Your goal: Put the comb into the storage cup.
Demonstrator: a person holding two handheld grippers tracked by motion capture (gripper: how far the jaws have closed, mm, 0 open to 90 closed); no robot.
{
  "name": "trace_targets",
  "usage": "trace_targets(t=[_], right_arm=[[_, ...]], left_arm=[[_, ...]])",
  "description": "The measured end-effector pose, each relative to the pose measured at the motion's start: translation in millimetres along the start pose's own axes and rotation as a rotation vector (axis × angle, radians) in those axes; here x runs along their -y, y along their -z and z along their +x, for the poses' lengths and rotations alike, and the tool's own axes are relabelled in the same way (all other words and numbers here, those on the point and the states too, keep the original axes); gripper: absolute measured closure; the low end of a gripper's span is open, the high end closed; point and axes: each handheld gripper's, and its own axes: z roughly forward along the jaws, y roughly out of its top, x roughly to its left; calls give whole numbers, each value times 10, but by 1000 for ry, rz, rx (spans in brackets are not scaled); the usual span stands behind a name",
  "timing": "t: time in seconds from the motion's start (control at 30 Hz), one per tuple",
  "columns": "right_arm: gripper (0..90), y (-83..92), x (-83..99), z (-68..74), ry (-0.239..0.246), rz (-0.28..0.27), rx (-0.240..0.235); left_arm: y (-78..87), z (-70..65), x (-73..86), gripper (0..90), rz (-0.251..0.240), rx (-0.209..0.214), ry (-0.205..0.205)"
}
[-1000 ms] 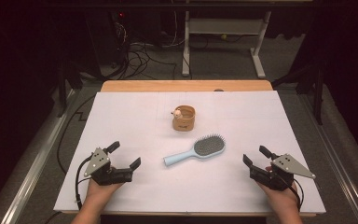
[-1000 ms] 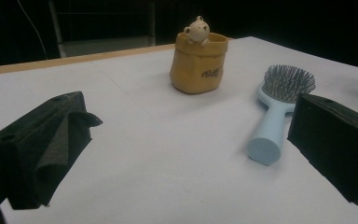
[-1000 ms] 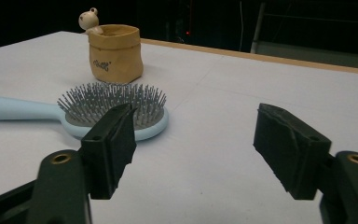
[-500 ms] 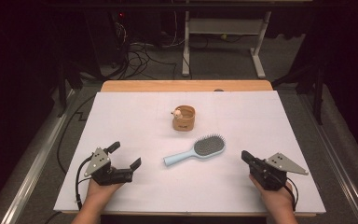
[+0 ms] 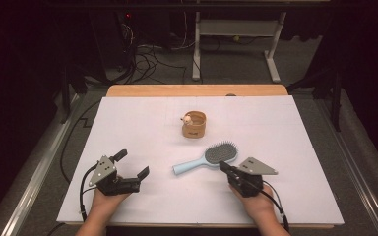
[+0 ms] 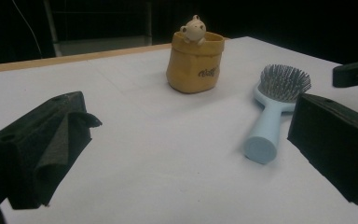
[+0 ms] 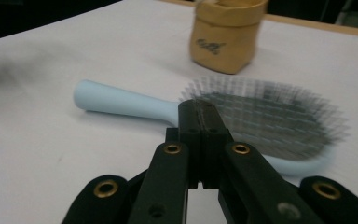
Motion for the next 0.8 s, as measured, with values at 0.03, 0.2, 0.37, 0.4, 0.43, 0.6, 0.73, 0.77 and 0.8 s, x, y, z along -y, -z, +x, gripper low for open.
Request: trace_targets(t=[0.03, 0.2, 0.37, 0.4, 0.43, 0.6, 0.73, 0.77, 0.8], right_arm=[[900, -80, -26, 58, 7, 9, -9], [900, -364, -156, 299, 39, 37, -43], [900, -675, -329, 563, 77, 82, -55], [900, -736, -357, 603, 84, 86, -59], [900, -790, -381, 648, 81, 92, -61], [900, -1058, -498, 846, 99, 144, -50], [900, -1175, -508, 877, 101, 192, -31], [900, -1192, -505, 875, 100, 201, -31], [900, -1203, -500, 875, 100, 212, -29]], left_arm=[[3, -8, -3, 3, -1, 0, 12], [11, -8, -23, 4, -4, 2, 21], [16, -10, -36, 4, -9, 6, 24], [19, -11, -37, 4, -9, 7, 26], [21, -14, -38, 4, -8, 7, 30], [23, -10, -33, 4, 0, 8, 29], [31, -18, -35, 3, 3, 9, 38], [33, -19, -40, 4, 2, 10, 42], [34, -14, -43, 4, 2, 11, 36]])
